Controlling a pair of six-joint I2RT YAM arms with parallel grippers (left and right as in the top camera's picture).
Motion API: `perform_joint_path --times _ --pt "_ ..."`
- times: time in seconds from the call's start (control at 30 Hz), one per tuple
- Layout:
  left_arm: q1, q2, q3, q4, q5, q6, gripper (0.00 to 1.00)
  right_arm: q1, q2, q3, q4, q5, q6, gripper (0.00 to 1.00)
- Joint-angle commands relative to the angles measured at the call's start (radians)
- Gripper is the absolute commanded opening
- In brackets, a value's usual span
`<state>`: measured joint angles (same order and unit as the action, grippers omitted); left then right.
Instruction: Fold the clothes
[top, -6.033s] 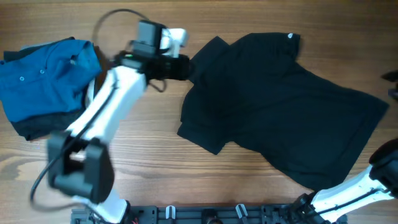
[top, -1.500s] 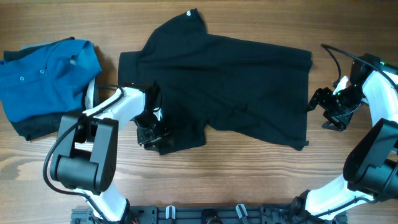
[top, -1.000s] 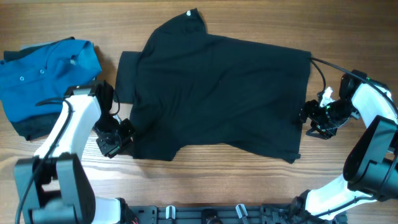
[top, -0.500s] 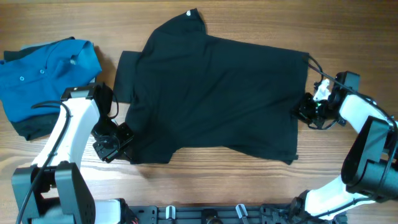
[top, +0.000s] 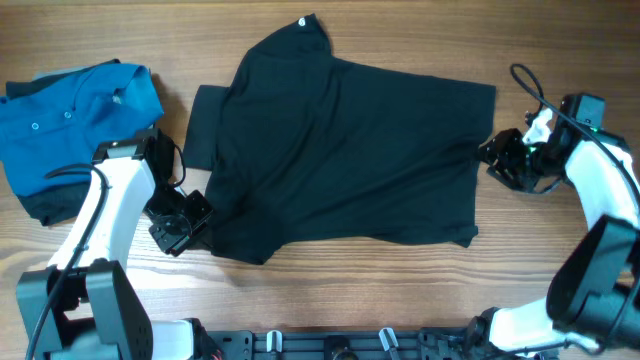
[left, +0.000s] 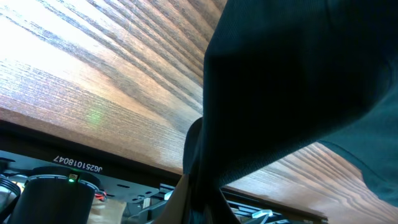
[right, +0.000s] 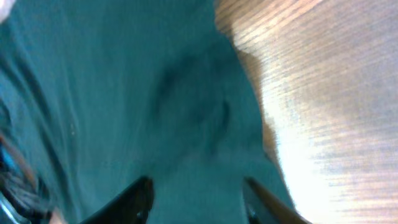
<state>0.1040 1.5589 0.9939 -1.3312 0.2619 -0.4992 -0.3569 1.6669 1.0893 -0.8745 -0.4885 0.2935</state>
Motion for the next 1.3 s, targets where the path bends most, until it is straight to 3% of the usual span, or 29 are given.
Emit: perform_joint_path --times 0.0,0.07,0.2,0.37,0.4,0.57,0.7,0.73,0.77,0.8,0.93,1.03,1.1,1.13,1.17,1.27 --pt "0.005 -0.014 -0.003 0.004 0.018 -0.002 0.05 -0.002 -0.020 -0.010 -0.248 0.187 0.036 0.63" --pt "0.005 -0.014 -0.003 0.005 0.018 0.003 0.05 -0.002 -0.020 -0.053 -0.325 0.295 0.050 0.74" --pt "0.005 -0.014 -0.003 0.008 0.018 0.024 0.06 -0.002 -0.019 -0.183 -0.195 0.219 0.071 0.73" --pt "0.005 -0.014 -0.003 0.011 0.018 0.024 0.05 -0.002 -0.019 -0.208 -0.044 0.064 -0.008 0.26" --pt "0.005 -0.014 -0.003 0.011 0.018 0.024 0.04 -0.002 -0.020 -0.201 -0.042 0.058 -0.035 0.07" --pt "0.005 -0.014 -0.003 0.010 0.018 0.025 0.04 -0.002 -0.040 -0.048 -0.126 -0.030 -0.189 0.04" --pt "0.005 -0.014 -0.003 0.003 0.018 0.028 0.04 -0.002 -0.101 0.035 -0.147 0.005 -0.222 0.04" --pt "0.005 -0.014 -0.003 -0.002 0.018 0.028 0.04 -0.002 -0.111 0.035 -0.180 0.041 -0.194 0.17" --pt "0.005 -0.014 -0.003 -0.005 0.018 0.028 0.04 -0.001 -0.108 0.028 -0.233 0.071 -0.186 0.44" --pt "0.005 -0.014 -0.003 -0.004 0.018 0.028 0.04 0.000 -0.105 0.002 -0.272 0.090 -0.187 0.55" --pt "0.005 -0.014 -0.003 0.000 0.018 0.028 0.04 0.000 -0.102 -0.141 -0.261 0.101 -0.129 0.63" --pt "0.005 -0.014 -0.003 0.005 0.018 0.028 0.05 0.000 -0.102 -0.276 -0.112 0.047 -0.109 0.64" --pt "0.005 -0.014 -0.003 0.005 0.018 0.028 0.05 0.000 -0.102 -0.318 -0.054 0.024 -0.089 0.54" --pt "0.005 -0.014 -0.003 0.007 0.018 0.028 0.05 0.000 -0.102 -0.323 -0.016 0.001 -0.090 0.17" --pt "0.005 -0.014 -0.003 0.007 0.018 0.028 0.05 0.000 -0.102 -0.320 -0.001 -0.016 -0.106 0.04" --pt "0.005 -0.014 -0.003 0.007 0.018 0.028 0.04 -0.001 -0.102 -0.267 0.022 -0.030 -0.138 0.04"
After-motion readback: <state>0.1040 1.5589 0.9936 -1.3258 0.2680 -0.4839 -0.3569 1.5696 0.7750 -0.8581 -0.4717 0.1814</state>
